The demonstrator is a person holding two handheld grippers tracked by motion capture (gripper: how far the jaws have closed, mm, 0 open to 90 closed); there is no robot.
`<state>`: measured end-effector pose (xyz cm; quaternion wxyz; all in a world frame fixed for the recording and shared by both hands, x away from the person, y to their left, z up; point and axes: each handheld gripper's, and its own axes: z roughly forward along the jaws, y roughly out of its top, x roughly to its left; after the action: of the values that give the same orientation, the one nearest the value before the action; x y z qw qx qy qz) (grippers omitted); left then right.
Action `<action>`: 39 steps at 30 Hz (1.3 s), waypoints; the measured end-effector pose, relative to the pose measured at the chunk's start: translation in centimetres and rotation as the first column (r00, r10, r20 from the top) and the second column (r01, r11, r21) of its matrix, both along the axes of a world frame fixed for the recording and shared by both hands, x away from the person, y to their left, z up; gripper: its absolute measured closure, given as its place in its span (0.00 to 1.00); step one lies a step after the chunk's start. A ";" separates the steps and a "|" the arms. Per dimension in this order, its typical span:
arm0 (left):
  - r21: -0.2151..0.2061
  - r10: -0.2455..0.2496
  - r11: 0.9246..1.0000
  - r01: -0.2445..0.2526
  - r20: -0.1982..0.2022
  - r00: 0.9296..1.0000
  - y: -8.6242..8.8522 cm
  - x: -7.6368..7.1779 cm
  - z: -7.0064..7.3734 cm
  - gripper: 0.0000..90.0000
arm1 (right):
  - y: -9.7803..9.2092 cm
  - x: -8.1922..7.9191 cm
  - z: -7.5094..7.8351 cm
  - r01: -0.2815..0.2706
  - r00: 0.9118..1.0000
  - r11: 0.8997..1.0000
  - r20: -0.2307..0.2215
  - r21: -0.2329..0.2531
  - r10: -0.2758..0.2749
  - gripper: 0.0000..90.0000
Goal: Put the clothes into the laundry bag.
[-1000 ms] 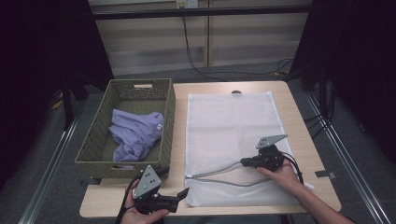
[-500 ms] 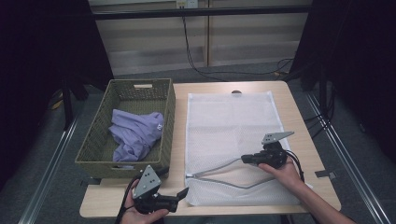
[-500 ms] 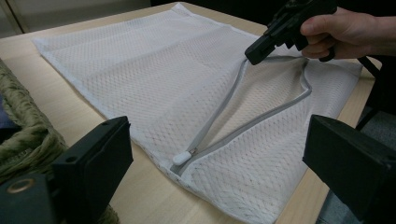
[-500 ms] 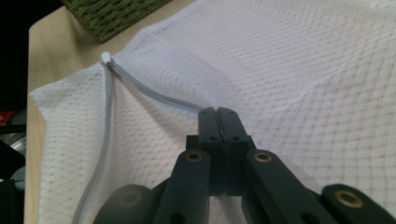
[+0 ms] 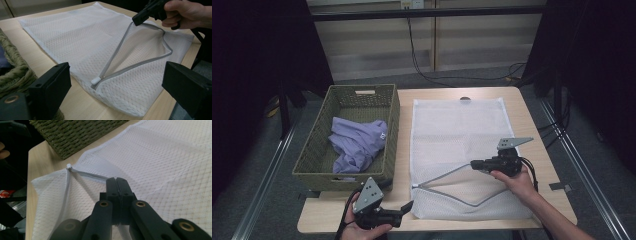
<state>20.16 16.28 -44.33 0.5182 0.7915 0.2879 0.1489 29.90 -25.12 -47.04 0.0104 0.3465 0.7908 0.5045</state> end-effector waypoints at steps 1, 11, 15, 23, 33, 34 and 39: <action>0.005 0.001 1.000 -0.001 0.001 1.000 0.0 0.0 0.0 0.09 | 0.0 0.0 0.1 0.001 1.000 1.000 0.000 0.004 -0.001 1.00; -0.001 -0.002 1.000 0.002 -0.002 1.000 0.0 0.1 -0.1 0.09 | -0.6 0.2 1.3 0.006 0.999 0.999 0.032 0.045 -0.008 1.00; 0.002 0.004 1.000 -0.004 -0.001 1.000 0.0 0.1 -0.1 0.10 | -0.8 0.3 1.6 0.012 0.999 0.999 0.042 0.053 -0.014 1.00; 0.003 -0.005 1.000 0.005 0.007 1.000 0.0 0.0 0.0 0.10 | -0.4 0.7 3.0 0.004 0.996 0.996 0.091 0.087 -0.012 1.00; 0.002 0.001 1.000 -0.001 0.009 1.000 0.2 -0.1 0.1 0.10 | -0.5 1.0 4.0 0.001 0.994 0.994 0.113 0.108 -0.013 1.00; -0.002 -0.005 1.000 0.005 0.009 1.000 0.2 -0.1 0.1 0.10 | -0.6 1.0 4.2 0.002 0.993 0.994 0.116 0.114 -0.015 1.00; -0.002 -0.007 1.000 0.007 0.012 1.000 0.3 -0.1 0.3 0.10 | -0.8 1.4 5.0 0.009 0.990 0.990 0.136 0.141 -0.028 1.00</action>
<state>20.10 16.58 -44.07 0.5214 0.7908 0.2822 0.1518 31.27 -25.90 -42.04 0.0452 0.3181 0.7475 0.5813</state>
